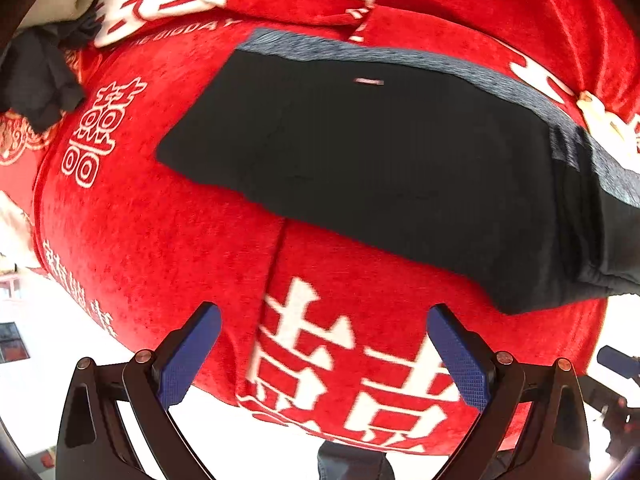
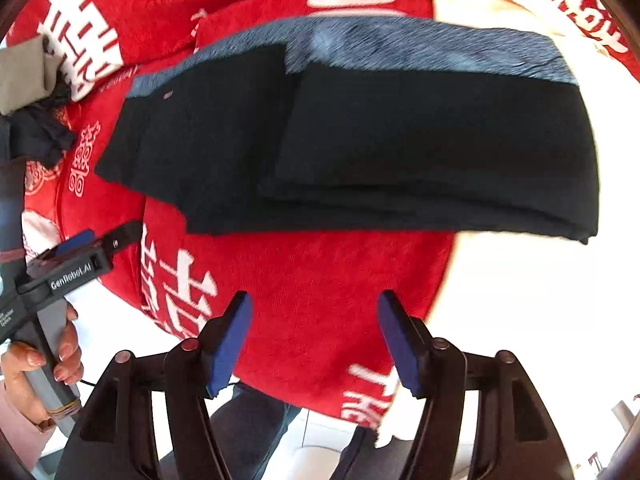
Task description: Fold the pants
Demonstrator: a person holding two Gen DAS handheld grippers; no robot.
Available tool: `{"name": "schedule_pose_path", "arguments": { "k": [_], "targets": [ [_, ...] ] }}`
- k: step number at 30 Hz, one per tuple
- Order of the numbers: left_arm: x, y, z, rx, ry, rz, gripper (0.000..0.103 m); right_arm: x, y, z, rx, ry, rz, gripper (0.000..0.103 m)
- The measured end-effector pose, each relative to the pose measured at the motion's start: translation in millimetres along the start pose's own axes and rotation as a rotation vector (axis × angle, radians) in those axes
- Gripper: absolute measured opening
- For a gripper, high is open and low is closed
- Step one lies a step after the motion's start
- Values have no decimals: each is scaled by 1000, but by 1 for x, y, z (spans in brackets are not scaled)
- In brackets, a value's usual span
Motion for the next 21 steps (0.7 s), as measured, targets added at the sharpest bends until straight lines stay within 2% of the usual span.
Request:
{"name": "schedule_pose_path", "arguments": {
  "k": [2,4,10,17,21],
  "targets": [
    [3,4,12,-9,-19,4,103,-4,4,9,-9,-14,19,71],
    [5,8,22,-18,-36,9,103,-4,8,23,-24,-38,32,78],
    [15,14,44,-44,-74,16,103,9,10,54,-83,-102,31,79],
    [32,23,63,-70,-92,29,103,30,8,73,-143,-138,16,79],
    [42,29,69,-117,-119,47,103,41,10,78,-176,-151,3,79]
  ]
}}
Point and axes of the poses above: each gripper's, at about its wrist camera, not at the fingertips, and y roughly the way its jaws point, z to its left, x to its top, the point moved 6 cm from there along y, roughly the way its jaws point, and after that the axes turned 11 degrees about z, right-handed, at the moved point
